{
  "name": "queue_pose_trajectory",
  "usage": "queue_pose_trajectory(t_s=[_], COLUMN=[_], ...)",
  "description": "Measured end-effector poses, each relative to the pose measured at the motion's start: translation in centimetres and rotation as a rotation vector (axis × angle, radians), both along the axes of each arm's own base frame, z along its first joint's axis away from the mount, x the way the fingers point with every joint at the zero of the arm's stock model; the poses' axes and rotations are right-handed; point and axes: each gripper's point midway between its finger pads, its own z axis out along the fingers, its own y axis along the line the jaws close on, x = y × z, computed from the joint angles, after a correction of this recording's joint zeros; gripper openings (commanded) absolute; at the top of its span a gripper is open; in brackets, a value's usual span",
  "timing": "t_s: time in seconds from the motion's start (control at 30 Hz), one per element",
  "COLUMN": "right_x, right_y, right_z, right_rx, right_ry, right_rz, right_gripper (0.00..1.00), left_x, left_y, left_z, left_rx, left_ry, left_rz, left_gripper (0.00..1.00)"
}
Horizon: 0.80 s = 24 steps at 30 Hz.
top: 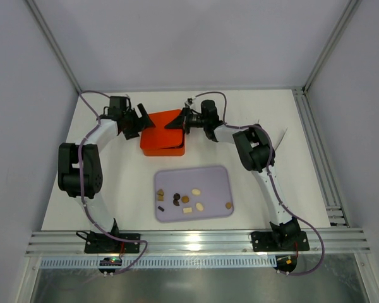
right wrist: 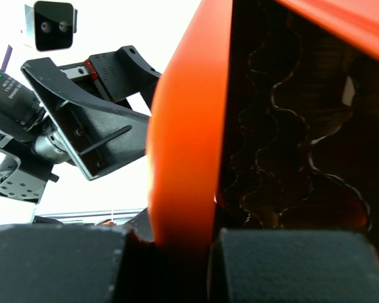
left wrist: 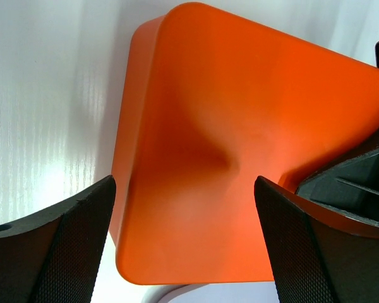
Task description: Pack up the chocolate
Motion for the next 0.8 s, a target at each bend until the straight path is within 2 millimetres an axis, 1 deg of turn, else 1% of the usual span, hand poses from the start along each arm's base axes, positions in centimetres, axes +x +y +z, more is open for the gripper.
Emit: queue_pose_trajectory(t_s=[0.1, 0.17, 0.43, 0.53, 0.57, 0.73, 0.8], right_x=[0.0, -0.1, -0.1, -0.1, -0.1, -0.1, -0.1], right_y=[0.0, 0.0, -0.1, -0.6, -0.7, -1.5, -1.9], right_z=[-0.3, -0.4, -0.6, -1.0, -0.9, -0.6, -0.5], right_rx=[-0.01, -0.013, -0.013, -0.01, -0.008, -0.001, -0.001], right_ry=[0.004, 0.006, 0.005, 0.015, 0.01, 0.011, 0.012], right_rz=[0.001, 0.001, -0.002, -0.007, -0.011, -0.023, -0.03], right_gripper=[0.15, 0.19, 0.28, 0.31, 0.33, 0.36, 0.36], left_x=[-0.1, -0.2, -0.2, -0.2, -0.3, -0.3, -0.3], left_y=[0.0, 0.0, -0.1, -0.1, -0.1, -0.1, -0.1], left_z=[-0.2, -0.3, -0.3, -0.3, -0.3, -0.8, -1.0], left_rx=[-0.001, -0.002, -0.003, -0.003, -0.004, -0.004, -0.004], left_ry=[0.005, 0.007, 0.008, 0.009, 0.01, 0.021, 0.025], left_rz=[-0.001, -0.002, -0.003, -0.004, -0.004, -0.005, -0.005], left_gripper=[0.87, 0.87, 0.86, 0.86, 0.86, 0.86, 0.86])
